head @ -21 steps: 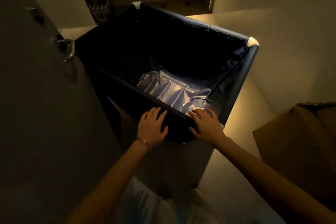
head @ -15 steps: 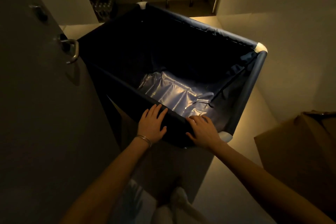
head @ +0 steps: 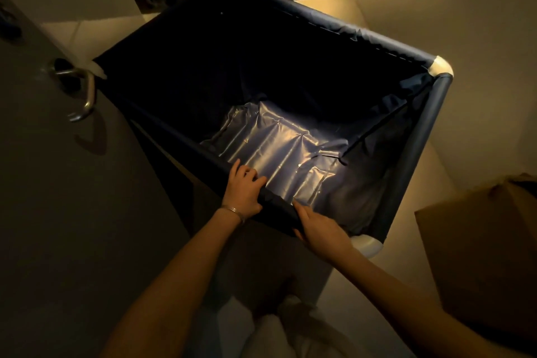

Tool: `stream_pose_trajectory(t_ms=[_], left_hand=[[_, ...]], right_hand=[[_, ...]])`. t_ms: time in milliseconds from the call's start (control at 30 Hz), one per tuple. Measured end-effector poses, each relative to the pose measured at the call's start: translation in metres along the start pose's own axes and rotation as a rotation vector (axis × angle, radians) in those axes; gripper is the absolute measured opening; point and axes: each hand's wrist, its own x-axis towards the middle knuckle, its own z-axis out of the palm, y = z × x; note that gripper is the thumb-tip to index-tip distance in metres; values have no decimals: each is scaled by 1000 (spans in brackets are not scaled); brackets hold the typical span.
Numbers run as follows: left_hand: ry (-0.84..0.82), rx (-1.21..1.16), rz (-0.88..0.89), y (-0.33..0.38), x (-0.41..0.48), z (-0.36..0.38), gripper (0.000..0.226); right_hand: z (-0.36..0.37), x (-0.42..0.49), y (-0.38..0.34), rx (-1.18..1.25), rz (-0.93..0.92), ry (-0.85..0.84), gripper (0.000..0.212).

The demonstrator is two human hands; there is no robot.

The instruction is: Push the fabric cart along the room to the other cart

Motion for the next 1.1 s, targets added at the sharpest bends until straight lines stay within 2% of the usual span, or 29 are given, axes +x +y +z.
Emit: stream_pose_trajectory(t_ms=[533,733,833,933,1100], left_hand=[[-23,-47,181,-81,43,-26,47],[-46,-34,267,-120,71,-31,44],[-154,11,286,-137,88,-43,50],[-270,90,296,-147,98,-54,55],[-272,-142,296,-133,106,-70,45]], right_hand=[[-9,56,-65,130,160,110,53],[-17,91,-90,180,201,145,57],[-28,106,-95,199,154,161,59],[-50,112,-80,136,34,223,57],[-93,119,-15,-29,-68,246,59]])
